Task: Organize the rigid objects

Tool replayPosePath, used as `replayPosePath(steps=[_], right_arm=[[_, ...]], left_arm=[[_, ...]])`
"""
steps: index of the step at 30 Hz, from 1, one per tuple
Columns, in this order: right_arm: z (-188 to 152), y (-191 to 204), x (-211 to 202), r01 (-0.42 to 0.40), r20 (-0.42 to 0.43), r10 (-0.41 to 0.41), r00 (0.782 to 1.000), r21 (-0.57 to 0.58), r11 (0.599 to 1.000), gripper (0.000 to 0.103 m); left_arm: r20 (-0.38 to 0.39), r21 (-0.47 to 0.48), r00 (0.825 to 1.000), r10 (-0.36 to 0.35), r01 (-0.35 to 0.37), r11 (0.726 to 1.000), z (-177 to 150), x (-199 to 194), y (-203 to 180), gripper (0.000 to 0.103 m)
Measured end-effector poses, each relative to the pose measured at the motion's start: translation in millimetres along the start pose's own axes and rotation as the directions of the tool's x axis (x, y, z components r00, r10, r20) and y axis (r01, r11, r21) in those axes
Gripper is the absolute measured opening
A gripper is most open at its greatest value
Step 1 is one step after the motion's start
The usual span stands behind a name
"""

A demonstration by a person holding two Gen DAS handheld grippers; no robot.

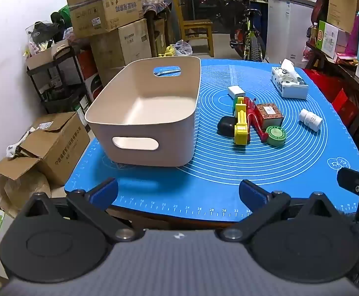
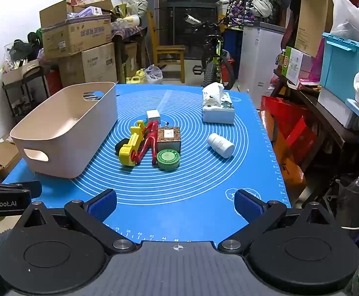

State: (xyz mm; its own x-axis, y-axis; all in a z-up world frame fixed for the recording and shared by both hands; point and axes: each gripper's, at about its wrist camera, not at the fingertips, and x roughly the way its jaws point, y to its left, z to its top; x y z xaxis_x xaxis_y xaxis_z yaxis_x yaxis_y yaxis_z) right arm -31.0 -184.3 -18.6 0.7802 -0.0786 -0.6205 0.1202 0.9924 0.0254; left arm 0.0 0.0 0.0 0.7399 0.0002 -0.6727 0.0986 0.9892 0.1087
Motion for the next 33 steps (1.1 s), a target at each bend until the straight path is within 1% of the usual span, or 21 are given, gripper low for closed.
replayPosePath(steps=[3,15,19,33], right_arm=[[0.0,-0.4,0.5,-0.005,-0.004,0.005,1.0,0.004,1.0,0.101],[0.1,-1.6,1.7,-0.007,-0.006,0.007,1.0,0.009,1.0,0.101],[0.2,-1.9,2.1,-0.007,-0.006,0.007,1.0,0.009,1.0,0.101],[1.4,-2.2,2.0,-0.009,-0.01,0.009,1.0,0.011,1.0,0.101]], left_arm=[[-0.004,0.013,1.0,0.013,-0.013,1.0,-0.1,0.1,-0.4,0.103],[-0.009,0.011,1.0,0.01,-0.01,1.0,0.3,0.2,0.1,0.103],[-0.014,0.007,1.0,-0.001,0.001,1.0,-5.0,8.5,-1.2,0.103],[-0.02,0.006,1.0,-0.001,0.001,1.0,-4.6,6.0,-0.4,0.103]])
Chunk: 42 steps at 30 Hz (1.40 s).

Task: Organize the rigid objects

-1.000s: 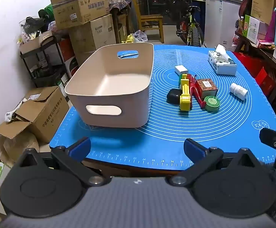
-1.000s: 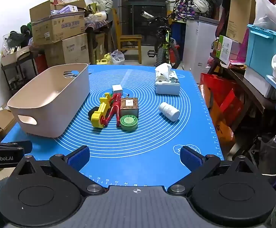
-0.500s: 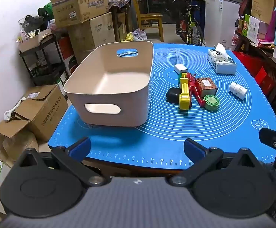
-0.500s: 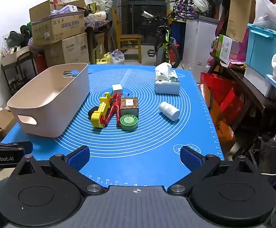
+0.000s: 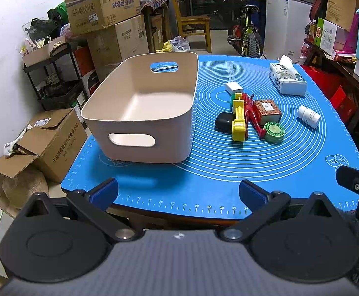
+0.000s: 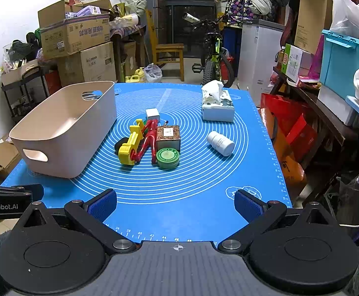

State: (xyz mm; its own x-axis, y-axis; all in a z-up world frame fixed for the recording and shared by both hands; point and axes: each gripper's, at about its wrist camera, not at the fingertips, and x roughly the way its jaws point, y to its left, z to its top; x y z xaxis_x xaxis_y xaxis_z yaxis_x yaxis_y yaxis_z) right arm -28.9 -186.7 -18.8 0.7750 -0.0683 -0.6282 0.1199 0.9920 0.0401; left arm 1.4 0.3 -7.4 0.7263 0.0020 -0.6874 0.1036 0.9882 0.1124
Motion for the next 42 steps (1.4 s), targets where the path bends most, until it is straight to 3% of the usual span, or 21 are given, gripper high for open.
replayPosePath(steps=[42], right_arm=[[-0.4,-4.4,2.9,-0.003,-0.01,0.004,1.0,0.021,1.0,0.101]], left_arm=[[-0.006,0.015,1.0,-0.001,0.001,1.0,2.1,0.3,-4.1,0.103]])
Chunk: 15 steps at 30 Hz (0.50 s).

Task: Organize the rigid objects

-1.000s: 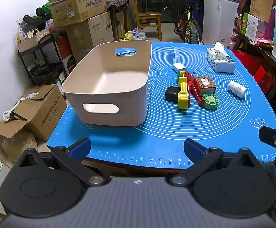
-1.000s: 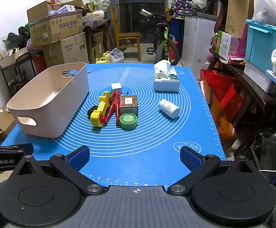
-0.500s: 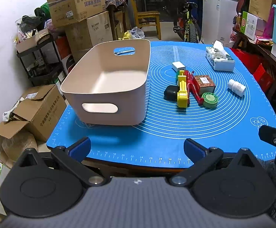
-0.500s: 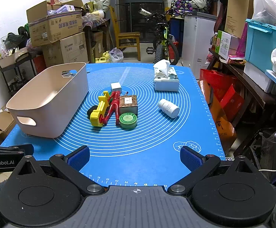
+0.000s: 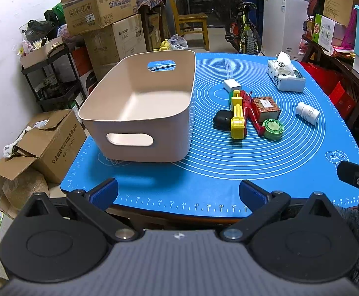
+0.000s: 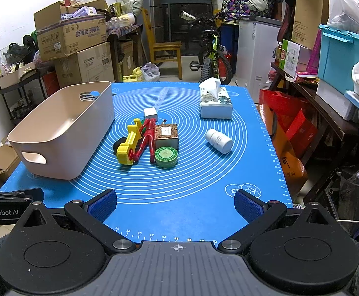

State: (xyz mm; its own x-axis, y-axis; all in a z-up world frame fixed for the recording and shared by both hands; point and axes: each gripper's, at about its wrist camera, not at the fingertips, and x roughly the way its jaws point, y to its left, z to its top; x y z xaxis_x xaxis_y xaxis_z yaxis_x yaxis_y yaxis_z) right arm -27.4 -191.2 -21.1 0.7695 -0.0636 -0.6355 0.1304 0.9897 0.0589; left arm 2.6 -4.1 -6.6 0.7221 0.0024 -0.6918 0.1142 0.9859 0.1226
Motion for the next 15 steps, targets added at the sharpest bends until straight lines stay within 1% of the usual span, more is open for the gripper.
replayPosePath(steps=[15], right_arm=[[5.1,2.7,-1.4,-0.008,0.014,0.008,1.0,-0.013,1.0,0.101]], left_arm=[[0.004,0.001,1.0,0.003,-0.003,1.0,-0.8,0.0,3.9,0.103]])
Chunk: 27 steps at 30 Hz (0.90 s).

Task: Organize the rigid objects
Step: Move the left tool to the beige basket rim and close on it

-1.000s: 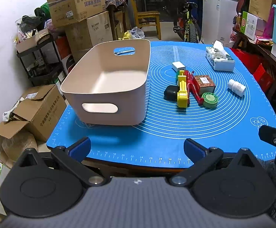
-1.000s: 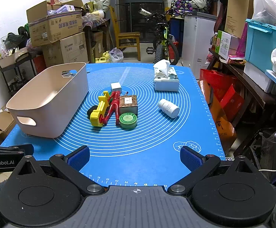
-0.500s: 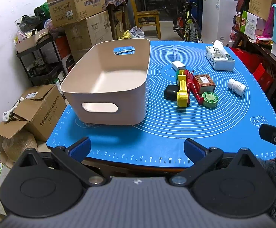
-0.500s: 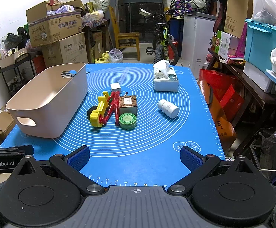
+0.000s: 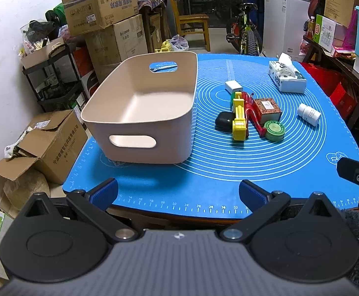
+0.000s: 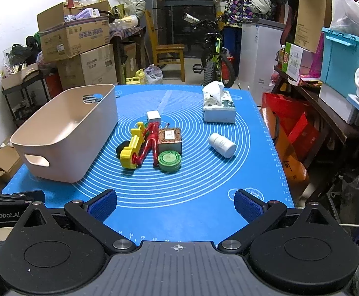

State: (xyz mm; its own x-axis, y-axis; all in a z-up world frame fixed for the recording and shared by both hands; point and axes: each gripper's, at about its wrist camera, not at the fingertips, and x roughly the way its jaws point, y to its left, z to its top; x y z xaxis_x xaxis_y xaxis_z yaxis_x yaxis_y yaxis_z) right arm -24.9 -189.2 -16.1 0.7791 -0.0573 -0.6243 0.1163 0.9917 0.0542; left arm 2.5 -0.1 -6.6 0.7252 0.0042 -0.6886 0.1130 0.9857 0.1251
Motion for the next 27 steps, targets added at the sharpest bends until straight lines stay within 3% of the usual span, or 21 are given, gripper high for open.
replayPosePath(steps=[6,14,21,27], right_arm=[[16,-3,0,-0.007,0.024,0.007,1.0,-0.001,1.0,0.101],[49,-15,13,0.006,0.056,-0.008,0.998,0.025,1.0,0.101],[75,-22,49,0.009,0.037,-0.011,0.999,0.049,0.999,0.101],[85,-19,94,0.02,-0.004,-0.02,1.0,0.07,0.997,0.101]], left_arm=[[0.001,-0.014,1.0,0.019,-0.019,1.0,15,-2,12,0.103],[0.033,-0.034,0.998,0.06,-0.058,0.998,62,-3,42,0.103],[0.03,-0.025,0.997,0.067,-0.066,0.997,100,16,68,0.103],[-0.036,-0.099,0.998,0.052,-0.055,0.994,127,50,104,0.103]])
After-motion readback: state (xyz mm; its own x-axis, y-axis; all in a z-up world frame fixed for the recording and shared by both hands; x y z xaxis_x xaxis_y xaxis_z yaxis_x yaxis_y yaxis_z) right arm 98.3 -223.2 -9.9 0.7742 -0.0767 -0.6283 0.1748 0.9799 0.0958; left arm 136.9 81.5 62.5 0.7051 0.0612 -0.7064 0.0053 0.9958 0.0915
